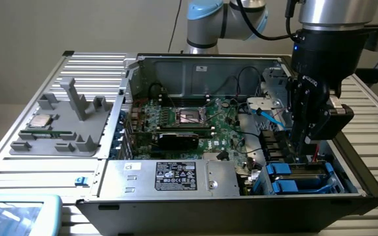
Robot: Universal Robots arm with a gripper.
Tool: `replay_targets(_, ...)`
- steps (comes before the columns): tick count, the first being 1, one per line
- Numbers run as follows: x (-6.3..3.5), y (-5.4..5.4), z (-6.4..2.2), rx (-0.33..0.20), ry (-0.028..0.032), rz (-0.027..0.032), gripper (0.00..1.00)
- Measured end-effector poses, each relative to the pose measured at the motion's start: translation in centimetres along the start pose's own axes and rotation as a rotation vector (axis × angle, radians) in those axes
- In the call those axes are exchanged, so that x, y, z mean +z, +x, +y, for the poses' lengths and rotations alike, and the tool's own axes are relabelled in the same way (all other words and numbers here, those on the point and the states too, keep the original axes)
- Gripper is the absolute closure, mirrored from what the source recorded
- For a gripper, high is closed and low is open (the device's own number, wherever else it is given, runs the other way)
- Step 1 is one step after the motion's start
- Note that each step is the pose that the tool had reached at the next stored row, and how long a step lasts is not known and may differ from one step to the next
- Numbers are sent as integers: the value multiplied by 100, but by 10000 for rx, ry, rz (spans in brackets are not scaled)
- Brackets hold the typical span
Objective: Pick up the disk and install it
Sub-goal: 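Insert the second disk wire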
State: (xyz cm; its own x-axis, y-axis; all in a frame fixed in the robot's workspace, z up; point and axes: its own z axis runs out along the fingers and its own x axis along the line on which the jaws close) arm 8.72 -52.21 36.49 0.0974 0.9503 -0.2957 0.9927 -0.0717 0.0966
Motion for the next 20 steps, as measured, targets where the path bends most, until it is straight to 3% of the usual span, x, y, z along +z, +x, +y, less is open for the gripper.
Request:
replay_targets(6, 2, -6, 1, 3, 4, 41, 60)
replay_targets(10, 3, -8, 1, 8, 10, 106, 70)
replay_targets(13, 4, -14, 1, 18, 25, 255, 70)
replay_targets(16, 8, -25, 2, 36, 47, 497, 70)
replay_targets(18, 10, -31, 2, 46, 59, 627, 70)
replay_targets(20, 12, -37, 3, 51, 67, 713, 70)
